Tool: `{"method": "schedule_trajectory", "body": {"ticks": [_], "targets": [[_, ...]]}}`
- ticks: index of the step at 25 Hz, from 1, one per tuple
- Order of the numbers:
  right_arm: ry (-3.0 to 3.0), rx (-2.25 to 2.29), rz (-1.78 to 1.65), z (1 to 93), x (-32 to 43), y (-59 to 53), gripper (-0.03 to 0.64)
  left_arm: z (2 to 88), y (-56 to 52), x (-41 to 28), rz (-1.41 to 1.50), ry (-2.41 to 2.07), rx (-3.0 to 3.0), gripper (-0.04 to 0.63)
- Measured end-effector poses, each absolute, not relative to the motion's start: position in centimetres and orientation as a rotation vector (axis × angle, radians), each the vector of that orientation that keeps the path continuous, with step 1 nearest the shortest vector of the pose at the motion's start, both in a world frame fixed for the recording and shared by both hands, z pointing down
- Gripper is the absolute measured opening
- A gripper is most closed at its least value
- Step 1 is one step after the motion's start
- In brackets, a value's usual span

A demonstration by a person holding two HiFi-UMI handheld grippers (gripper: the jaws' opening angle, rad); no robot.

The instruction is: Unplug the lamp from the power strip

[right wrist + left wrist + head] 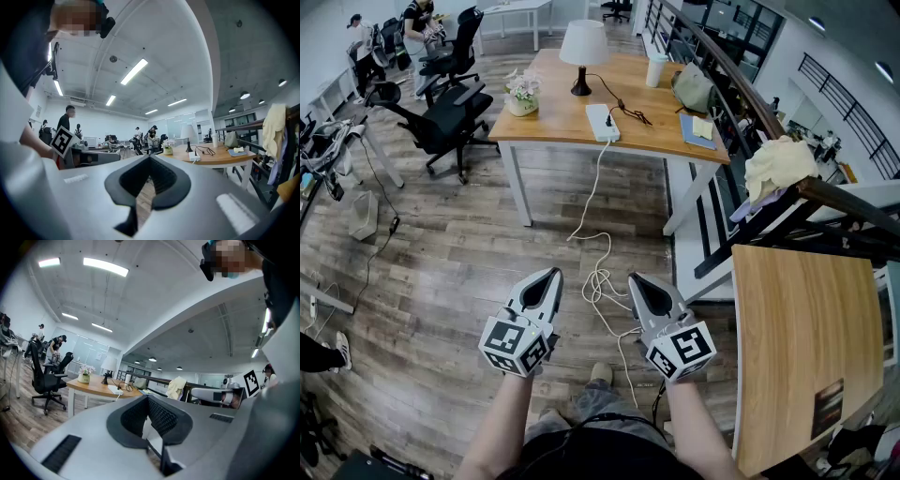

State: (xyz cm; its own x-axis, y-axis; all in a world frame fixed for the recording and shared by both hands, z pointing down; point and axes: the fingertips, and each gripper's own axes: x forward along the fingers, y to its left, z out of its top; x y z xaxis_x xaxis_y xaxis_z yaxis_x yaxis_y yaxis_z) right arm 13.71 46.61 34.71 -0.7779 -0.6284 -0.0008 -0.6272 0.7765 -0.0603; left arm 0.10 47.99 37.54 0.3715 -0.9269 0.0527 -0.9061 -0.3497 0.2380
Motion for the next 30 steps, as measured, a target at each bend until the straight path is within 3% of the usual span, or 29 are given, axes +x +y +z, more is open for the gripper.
{"method": "schedule_trajectory", "body": {"ticks": [30], "targets": [[3.005, -0.878, -0.180, 37.4, 13.5, 31.4, 0.008, 38.4, 32.1, 1.7, -0.093, -1.713, 2.379, -0.003]]}}
